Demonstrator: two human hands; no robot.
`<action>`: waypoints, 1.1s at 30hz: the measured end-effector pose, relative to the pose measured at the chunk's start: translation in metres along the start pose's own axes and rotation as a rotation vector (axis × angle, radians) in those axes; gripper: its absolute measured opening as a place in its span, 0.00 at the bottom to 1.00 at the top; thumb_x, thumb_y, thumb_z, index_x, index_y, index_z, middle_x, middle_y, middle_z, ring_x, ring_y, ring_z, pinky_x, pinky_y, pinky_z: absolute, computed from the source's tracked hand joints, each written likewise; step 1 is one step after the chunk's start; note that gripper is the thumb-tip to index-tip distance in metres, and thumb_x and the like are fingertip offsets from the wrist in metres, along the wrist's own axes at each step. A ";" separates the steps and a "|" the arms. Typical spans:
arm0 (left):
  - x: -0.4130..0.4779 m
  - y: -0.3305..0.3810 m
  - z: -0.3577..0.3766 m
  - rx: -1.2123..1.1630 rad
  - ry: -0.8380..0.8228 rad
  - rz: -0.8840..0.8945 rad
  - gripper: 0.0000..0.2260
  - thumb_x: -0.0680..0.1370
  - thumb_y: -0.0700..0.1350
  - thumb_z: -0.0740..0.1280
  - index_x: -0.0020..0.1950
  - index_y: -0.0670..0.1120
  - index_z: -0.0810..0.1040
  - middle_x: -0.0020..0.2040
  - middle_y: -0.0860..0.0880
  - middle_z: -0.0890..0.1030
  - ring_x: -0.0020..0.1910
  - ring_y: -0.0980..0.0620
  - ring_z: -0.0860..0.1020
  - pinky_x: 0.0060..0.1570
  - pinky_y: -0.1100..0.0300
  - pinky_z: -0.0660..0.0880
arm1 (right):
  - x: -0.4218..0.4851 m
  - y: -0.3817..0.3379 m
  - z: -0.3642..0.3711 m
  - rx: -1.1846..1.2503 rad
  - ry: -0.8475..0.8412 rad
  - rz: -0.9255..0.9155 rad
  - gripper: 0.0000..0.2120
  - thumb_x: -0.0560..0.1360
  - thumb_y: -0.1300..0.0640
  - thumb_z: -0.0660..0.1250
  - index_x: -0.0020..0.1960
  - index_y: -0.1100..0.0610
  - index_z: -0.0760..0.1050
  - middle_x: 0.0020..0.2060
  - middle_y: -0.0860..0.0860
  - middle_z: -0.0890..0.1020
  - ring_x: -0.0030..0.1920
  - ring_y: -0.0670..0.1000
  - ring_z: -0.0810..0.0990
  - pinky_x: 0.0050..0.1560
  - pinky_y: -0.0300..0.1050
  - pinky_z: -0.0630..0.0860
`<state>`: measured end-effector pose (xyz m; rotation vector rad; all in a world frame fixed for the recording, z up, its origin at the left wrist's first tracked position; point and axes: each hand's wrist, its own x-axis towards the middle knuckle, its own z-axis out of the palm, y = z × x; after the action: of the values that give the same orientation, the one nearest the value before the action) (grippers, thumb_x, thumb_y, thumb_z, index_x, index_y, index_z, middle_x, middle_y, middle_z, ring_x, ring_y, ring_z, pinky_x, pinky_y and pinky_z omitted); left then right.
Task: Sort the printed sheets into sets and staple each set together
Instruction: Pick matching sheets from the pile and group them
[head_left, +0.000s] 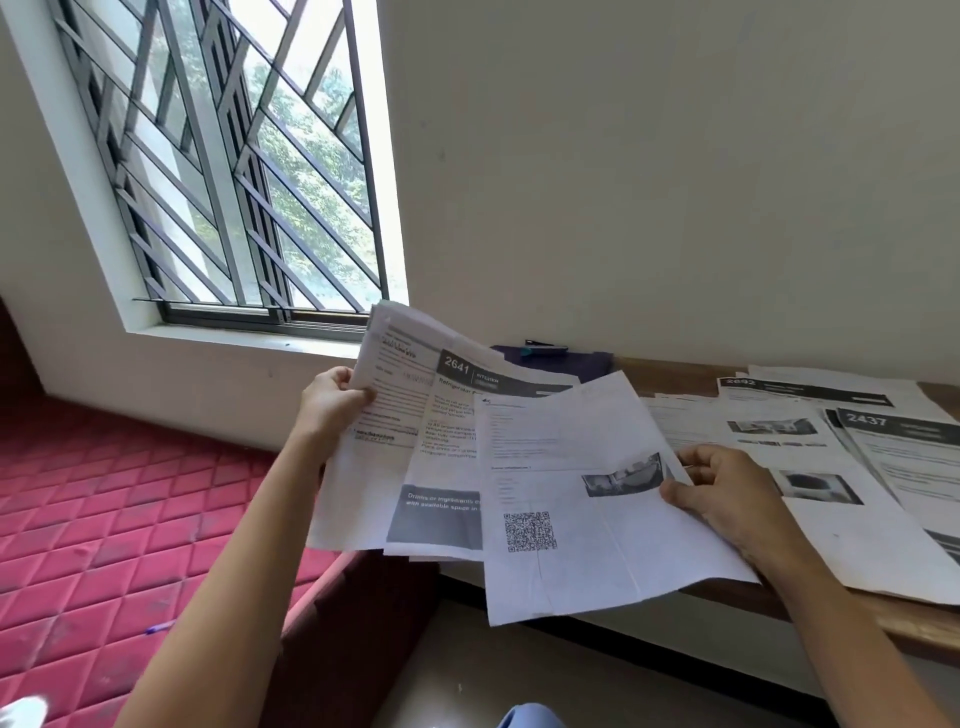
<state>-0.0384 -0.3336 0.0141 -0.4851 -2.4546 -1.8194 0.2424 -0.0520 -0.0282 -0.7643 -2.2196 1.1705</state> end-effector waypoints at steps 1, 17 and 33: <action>0.001 0.004 -0.005 -0.025 0.008 0.008 0.06 0.74 0.33 0.67 0.43 0.43 0.75 0.44 0.42 0.81 0.40 0.45 0.79 0.49 0.50 0.79 | 0.000 0.000 0.000 -0.016 0.002 -0.002 0.12 0.72 0.62 0.73 0.54 0.56 0.78 0.46 0.50 0.81 0.44 0.49 0.79 0.38 0.38 0.71; 0.009 0.014 -0.052 -0.189 0.115 -0.003 0.08 0.75 0.34 0.69 0.45 0.46 0.76 0.53 0.36 0.81 0.52 0.35 0.81 0.55 0.37 0.77 | 0.001 0.002 -0.002 -0.007 -0.010 -0.021 0.10 0.72 0.62 0.72 0.52 0.55 0.78 0.45 0.50 0.80 0.43 0.47 0.77 0.37 0.38 0.69; 0.035 0.114 -0.059 -0.132 0.563 0.263 0.13 0.75 0.39 0.65 0.58 0.39 0.78 0.49 0.46 0.79 0.45 0.50 0.77 0.42 0.60 0.74 | 0.008 -0.014 -0.019 0.411 0.090 0.002 0.13 0.71 0.65 0.72 0.53 0.57 0.75 0.43 0.51 0.80 0.41 0.50 0.79 0.36 0.41 0.75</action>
<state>-0.0487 -0.3515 0.1456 -0.2393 -1.8196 -1.7196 0.2464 -0.0426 -0.0050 -0.6318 -1.8191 1.4969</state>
